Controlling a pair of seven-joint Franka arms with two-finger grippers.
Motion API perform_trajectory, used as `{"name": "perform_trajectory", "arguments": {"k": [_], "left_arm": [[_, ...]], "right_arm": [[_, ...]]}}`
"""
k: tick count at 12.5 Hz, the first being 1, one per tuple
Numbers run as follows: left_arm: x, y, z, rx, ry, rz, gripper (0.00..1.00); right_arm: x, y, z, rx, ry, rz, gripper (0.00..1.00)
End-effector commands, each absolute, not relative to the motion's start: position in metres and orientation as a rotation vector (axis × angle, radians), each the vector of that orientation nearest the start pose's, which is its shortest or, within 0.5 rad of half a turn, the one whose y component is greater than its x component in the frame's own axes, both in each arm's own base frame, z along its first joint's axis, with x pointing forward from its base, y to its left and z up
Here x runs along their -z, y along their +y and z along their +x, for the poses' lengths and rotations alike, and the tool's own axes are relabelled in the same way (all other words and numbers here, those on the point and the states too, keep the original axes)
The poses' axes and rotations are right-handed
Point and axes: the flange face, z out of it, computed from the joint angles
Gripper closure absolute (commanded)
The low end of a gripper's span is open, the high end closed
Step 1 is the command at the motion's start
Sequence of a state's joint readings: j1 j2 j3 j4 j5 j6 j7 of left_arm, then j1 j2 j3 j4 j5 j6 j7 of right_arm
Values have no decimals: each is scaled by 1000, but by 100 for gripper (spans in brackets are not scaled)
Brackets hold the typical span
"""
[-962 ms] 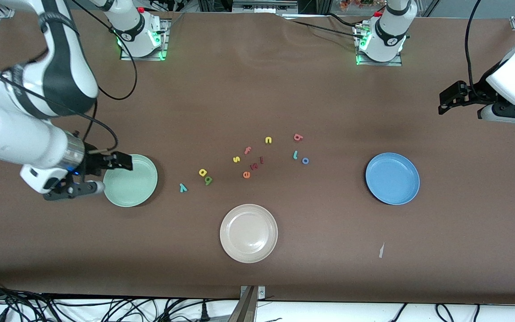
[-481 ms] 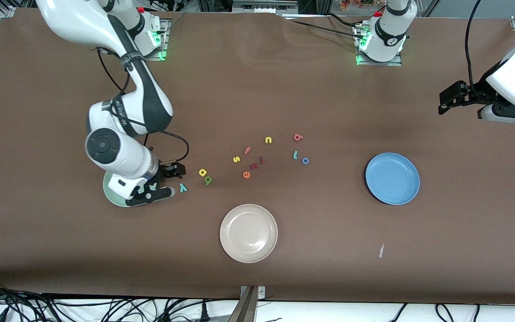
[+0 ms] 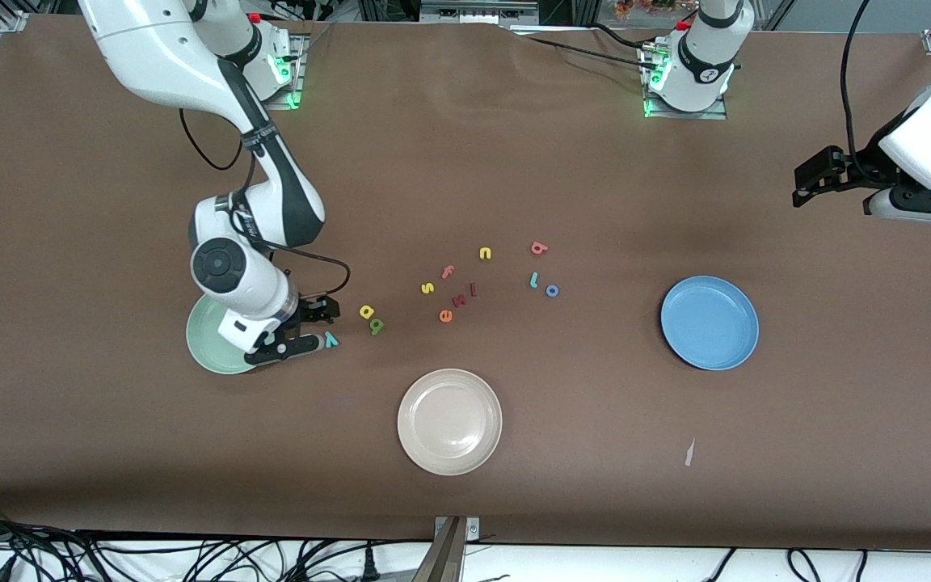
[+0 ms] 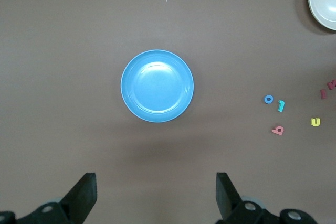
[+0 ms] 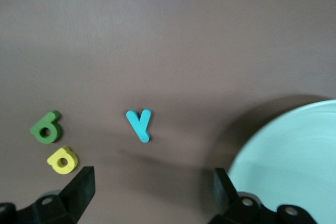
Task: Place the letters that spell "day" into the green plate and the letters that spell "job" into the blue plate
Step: 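Reach the right gripper to the cyan Y and grasp it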
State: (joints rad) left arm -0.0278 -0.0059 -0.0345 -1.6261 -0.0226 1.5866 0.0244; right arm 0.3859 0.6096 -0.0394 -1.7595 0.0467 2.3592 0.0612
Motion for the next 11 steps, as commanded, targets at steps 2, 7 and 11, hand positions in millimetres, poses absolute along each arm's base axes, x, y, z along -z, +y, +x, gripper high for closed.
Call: {"name": "perform_trajectory", "arguments": {"k": [2,7,11], "left_arm": [[-609,-36,552,-59,160,-3167,0],[-609,-36,552,-59,160,-3167,0],[-609,-36,552,-59,160,-3167,0]], "right_arm": [[-203,242,612,-10,-476,-3111,0],[-187,250,612,47,-585,-3091,0],[-177,253,615,88,-628,-3095,11]]}}
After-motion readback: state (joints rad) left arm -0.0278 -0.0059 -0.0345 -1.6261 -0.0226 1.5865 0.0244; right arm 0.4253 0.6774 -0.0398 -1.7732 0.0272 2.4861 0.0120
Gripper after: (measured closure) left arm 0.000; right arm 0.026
